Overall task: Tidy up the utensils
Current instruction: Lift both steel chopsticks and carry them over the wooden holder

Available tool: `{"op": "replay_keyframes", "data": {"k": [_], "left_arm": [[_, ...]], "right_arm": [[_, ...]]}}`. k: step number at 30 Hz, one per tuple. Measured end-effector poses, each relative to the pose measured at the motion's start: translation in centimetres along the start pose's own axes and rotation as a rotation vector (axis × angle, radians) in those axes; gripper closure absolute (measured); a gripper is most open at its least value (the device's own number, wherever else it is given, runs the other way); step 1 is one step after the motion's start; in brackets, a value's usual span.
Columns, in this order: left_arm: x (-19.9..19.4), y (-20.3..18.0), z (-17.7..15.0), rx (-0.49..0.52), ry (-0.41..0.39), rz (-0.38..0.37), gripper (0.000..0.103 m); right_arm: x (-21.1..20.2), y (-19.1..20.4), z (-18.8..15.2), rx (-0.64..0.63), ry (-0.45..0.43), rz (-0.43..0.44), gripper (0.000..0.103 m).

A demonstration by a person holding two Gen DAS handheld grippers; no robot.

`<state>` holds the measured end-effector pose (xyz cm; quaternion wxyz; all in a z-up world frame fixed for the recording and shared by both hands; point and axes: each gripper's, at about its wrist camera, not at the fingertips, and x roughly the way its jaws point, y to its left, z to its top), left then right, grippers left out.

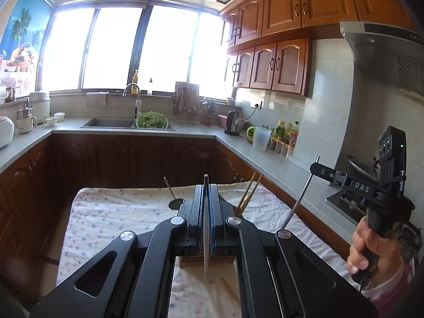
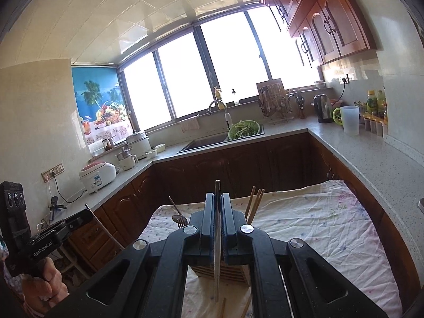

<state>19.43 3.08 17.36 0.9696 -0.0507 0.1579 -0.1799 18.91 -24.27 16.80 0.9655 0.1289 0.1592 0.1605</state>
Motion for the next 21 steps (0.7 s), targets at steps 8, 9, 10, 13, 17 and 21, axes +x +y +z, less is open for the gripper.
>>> {"op": "replay_keyframes", "data": {"k": [8,9,10,13,17,21], "left_arm": [[3.1,0.4,3.7,0.030,-0.066,0.044,0.101],[3.7,0.4,3.9,0.034,-0.067,0.049,0.101],[4.4,0.4,4.1,0.036,-0.067,0.054,0.101],[6.1,0.7,4.3,0.027,-0.066,0.061,0.103],[7.9,1.3,3.9,-0.003,-0.066,0.072,0.103],[9.6,2.1,2.6,-0.033,-0.048,0.096,0.103]], "right_arm": [[3.2,-0.3,2.8,-0.014,-0.043,-0.015,0.099],[3.6,-0.4,2.9,-0.012,-0.047,-0.017,0.099],[4.1,-0.6,3.0,-0.010,-0.050,-0.018,0.099],[5.3,-1.1,3.1,-0.001,-0.051,-0.020,0.099],[6.7,-1.9,2.6,0.008,-0.047,-0.033,0.099],[7.7,-2.6,1.5,0.019,-0.031,-0.045,0.099]]}}
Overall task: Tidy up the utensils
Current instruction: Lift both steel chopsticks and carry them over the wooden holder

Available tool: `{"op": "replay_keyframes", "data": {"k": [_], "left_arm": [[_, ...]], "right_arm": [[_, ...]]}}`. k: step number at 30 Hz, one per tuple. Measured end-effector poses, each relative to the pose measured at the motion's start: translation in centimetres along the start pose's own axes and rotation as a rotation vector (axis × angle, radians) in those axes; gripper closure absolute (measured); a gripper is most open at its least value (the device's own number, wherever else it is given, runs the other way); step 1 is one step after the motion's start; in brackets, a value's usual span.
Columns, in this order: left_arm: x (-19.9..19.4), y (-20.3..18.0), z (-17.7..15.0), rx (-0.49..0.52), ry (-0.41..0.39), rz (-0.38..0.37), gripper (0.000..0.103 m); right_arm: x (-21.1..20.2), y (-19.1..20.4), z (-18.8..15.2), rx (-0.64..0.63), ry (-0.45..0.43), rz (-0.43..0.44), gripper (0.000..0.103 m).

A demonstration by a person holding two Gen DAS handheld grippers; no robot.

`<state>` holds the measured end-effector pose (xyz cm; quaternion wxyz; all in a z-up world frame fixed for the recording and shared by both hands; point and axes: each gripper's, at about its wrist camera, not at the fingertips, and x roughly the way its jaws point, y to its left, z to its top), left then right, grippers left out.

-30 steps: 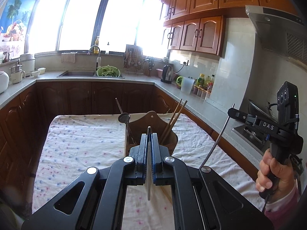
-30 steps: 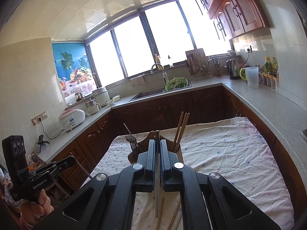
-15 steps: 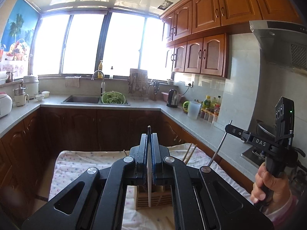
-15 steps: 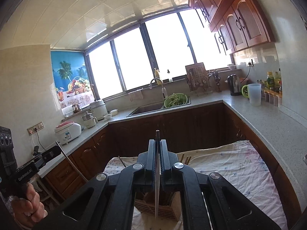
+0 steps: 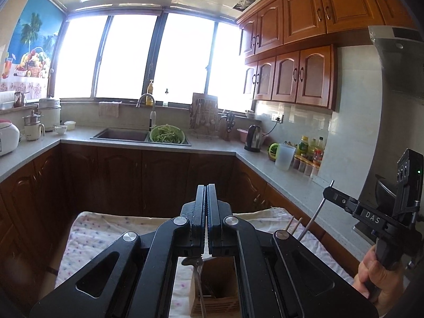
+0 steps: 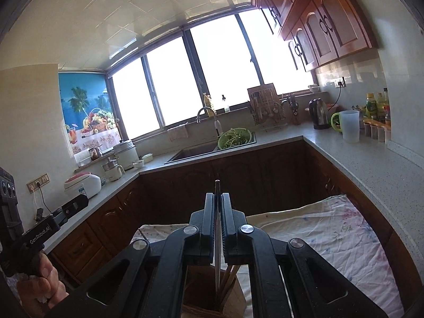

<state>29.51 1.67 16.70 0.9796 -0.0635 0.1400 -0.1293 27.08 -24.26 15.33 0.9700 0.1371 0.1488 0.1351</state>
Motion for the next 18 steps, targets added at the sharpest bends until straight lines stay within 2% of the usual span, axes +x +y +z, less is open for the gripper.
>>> {"op": "replay_keyframes", "data": {"k": [6,11,14,18], "left_arm": [[-0.7,1.3,-2.3,-0.031,0.042,0.006,0.103],[-2.1,2.0,-4.0,-0.057,0.085,0.011,0.103],[-2.6,2.8,-5.9,-0.092,0.155,-0.003,0.103],[-2.3,3.1,-9.7,-0.130,0.292,-0.004,0.103]], "right_arm": [[-0.4,-0.5,-1.1,0.018,0.028,0.018,0.099],[-1.7,-0.5,-0.7,0.027,0.001,0.018,0.099],[-2.6,-0.4,-0.1,0.035,-0.022,0.022,0.099],[-4.4,-0.3,0.5,0.052,-0.058,0.035,0.099]]}}
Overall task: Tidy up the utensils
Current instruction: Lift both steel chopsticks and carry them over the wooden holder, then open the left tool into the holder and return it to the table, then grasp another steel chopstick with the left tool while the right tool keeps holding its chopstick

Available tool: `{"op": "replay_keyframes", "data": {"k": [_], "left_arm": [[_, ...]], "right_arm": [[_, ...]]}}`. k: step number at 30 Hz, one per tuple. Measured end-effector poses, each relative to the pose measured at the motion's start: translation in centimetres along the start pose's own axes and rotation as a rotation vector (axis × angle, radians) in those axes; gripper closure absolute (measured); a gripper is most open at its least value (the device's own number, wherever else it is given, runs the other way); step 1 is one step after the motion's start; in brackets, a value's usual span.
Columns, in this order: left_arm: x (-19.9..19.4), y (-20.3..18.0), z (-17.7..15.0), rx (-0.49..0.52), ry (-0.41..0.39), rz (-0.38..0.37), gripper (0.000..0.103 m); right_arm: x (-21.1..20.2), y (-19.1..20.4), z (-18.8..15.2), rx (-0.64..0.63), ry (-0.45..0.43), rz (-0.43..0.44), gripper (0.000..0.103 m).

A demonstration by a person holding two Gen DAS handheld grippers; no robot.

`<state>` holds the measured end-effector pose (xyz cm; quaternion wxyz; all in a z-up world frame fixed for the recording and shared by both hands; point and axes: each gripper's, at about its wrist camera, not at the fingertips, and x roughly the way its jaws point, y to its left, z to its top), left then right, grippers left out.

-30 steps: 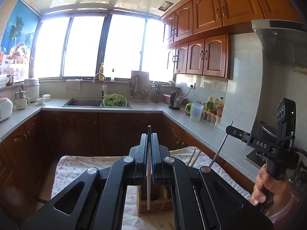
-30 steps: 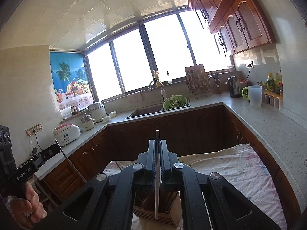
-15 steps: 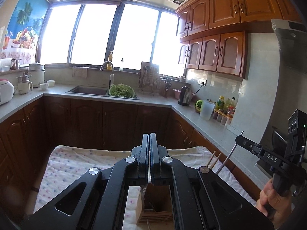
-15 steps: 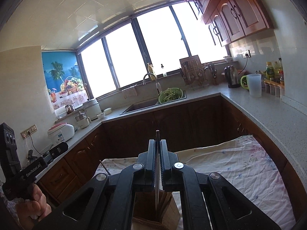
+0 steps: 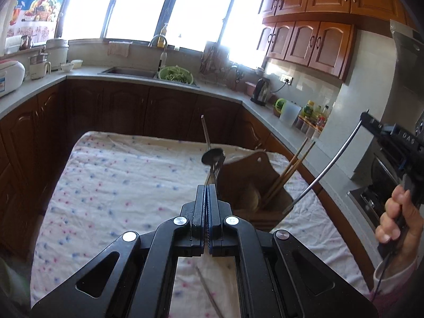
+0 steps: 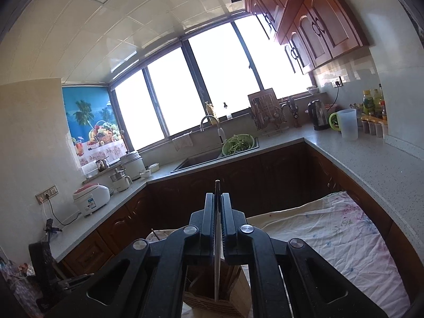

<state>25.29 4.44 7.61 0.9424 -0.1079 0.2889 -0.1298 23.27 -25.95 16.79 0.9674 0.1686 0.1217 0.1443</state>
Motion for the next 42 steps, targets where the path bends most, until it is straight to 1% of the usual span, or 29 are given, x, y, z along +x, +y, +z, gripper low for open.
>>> {"op": "replay_keyframes", "data": {"k": [6,8,10,14,17,18,19,21,27,28,29,30,31,33,34,38,42], "left_arm": [[2.7,-0.1,-5.6,-0.034,0.187,-0.010,0.103],[4.0,-0.4,-7.0,-0.037,0.251,-0.002,0.101],[5.4,-0.8,-8.3,-0.039,0.309,-0.006,0.095],[8.2,-1.6,-10.4,-0.013,0.402,0.016,0.093],[9.8,-2.2,-11.3,0.022,0.446,0.076,0.086],[10.2,-2.2,-11.5,0.029,0.454,0.096,0.081],[10.6,-2.2,-11.7,0.033,0.459,0.112,0.072],[11.0,-2.1,-11.9,0.039,0.459,0.142,0.064],[11.7,-2.8,-12.1,0.102,0.438,0.155,0.066],[11.8,-3.0,-12.2,0.122,0.434,0.155,0.075],[11.9,-3.2,-12.1,0.145,0.434,0.155,0.081],[11.8,-3.3,-12.2,0.162,0.435,0.147,0.090],[11.5,-3.4,-12.4,0.167,0.441,0.127,0.095],[11.0,-3.3,-12.6,0.169,0.455,0.094,0.095],[10.8,-3.2,-12.7,0.165,0.461,0.091,0.095],[10.9,-2.6,-12.3,0.131,0.482,0.097,0.094],[11.8,-3.8,-12.2,0.184,0.474,0.123,0.094]], "right_arm": [[-2.9,-0.2,0.3,0.013,-0.027,0.017,0.099],[-3.8,-0.4,0.1,0.012,-0.030,0.016,0.099],[-4.6,-0.7,-0.2,0.019,-0.030,0.016,0.099],[-5.6,-1.3,-1.3,0.029,-0.014,0.013,0.099],[-5.8,-2.0,-2.2,0.042,0.007,0.010,0.099],[-6.0,-2.2,-2.6,0.045,0.014,0.009,0.099],[-6.1,-2.4,-2.9,0.048,0.022,0.007,0.099],[-6.3,-2.9,-3.5,0.057,0.033,0.004,0.099],[-6.9,-4.0,-5.2,0.095,0.060,-0.002,0.099],[-7.0,-4.2,-5.3,0.101,0.065,-0.004,0.099],[-7.0,-4.4,-5.6,0.107,0.069,-0.006,0.099],[-7.1,-4.6,-5.8,0.113,0.074,-0.007,0.099],[-7.2,-4.7,-6.0,0.119,0.078,-0.008,0.099],[-7.3,-5.0,-6.3,0.129,0.087,-0.011,0.099],[-7.4,-5.2,-6.5,0.133,0.090,-0.011,0.099],[-7.5,-5.3,-7.1,0.137,0.106,-0.012,0.099],[-7.5,-5.2,-7.6,0.145,0.119,-0.006,0.099]]}}
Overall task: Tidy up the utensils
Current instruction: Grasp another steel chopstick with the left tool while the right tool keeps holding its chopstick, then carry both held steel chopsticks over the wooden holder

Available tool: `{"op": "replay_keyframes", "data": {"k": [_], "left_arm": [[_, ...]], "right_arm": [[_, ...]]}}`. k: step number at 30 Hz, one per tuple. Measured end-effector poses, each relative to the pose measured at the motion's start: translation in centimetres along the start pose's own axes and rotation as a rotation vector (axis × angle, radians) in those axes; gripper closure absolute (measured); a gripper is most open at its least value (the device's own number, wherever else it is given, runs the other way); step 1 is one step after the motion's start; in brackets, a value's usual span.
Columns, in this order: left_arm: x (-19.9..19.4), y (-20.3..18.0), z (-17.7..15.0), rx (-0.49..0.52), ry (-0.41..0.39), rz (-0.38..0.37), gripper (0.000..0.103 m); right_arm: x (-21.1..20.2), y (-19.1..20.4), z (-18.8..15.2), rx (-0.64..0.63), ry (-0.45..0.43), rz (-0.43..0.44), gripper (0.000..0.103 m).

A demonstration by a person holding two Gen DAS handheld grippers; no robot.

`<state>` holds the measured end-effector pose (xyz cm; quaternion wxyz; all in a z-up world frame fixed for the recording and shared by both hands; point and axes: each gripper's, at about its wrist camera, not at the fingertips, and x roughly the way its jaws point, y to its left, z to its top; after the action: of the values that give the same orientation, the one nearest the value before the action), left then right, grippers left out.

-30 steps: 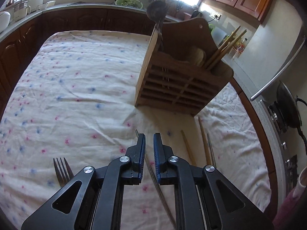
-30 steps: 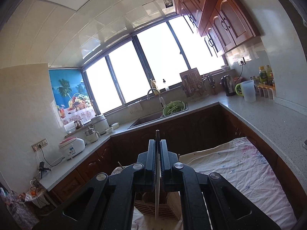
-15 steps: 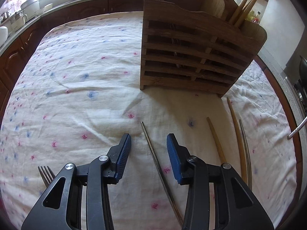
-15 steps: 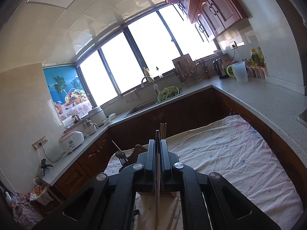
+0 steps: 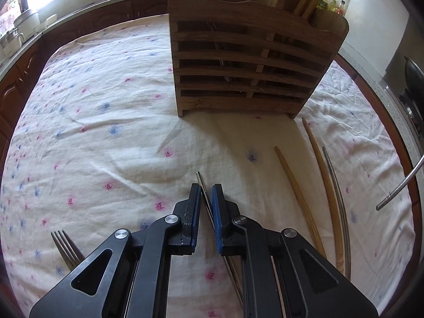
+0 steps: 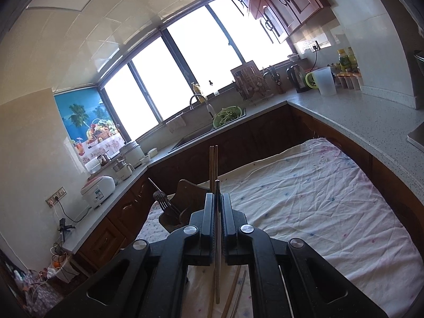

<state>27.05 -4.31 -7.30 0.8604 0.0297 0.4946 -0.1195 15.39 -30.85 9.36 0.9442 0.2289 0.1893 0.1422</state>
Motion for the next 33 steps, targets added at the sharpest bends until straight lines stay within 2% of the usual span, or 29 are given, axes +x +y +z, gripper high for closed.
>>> {"op": "replay_keyframes", "data": {"k": [4,7,13,21,28,33], "left_arm": [[0.2,-0.7,0.1,0.030,-0.014,0.014,0.098],[-0.8,0.0,-0.5,0.005,-0.027,-0.019,0.100],[-6.0,1.0,-1.3,-0.039,-0.149,-0.084,0.100],[-14.2,2.4,-0.5,-0.086,-0.347,-0.159,0.100],[-18.4,3.0,-0.1,-0.094,-0.450,-0.182,0.100],[-19.9,3.3,-0.2,-0.100,-0.497,-0.188,0.100]], "right_arm": [[-0.2,0.0,-0.2,0.003,0.004,0.003,0.099],[-0.3,0.1,-0.2,-0.001,0.002,0.004,0.099],[-1.0,0.5,-0.2,-0.011,-0.007,0.004,0.099],[-1.4,2.1,0.1,-0.041,-0.020,0.016,0.099],[-1.4,3.3,0.7,-0.065,-0.029,0.027,0.099],[-1.1,3.7,0.7,-0.073,-0.027,0.032,0.099]]}}
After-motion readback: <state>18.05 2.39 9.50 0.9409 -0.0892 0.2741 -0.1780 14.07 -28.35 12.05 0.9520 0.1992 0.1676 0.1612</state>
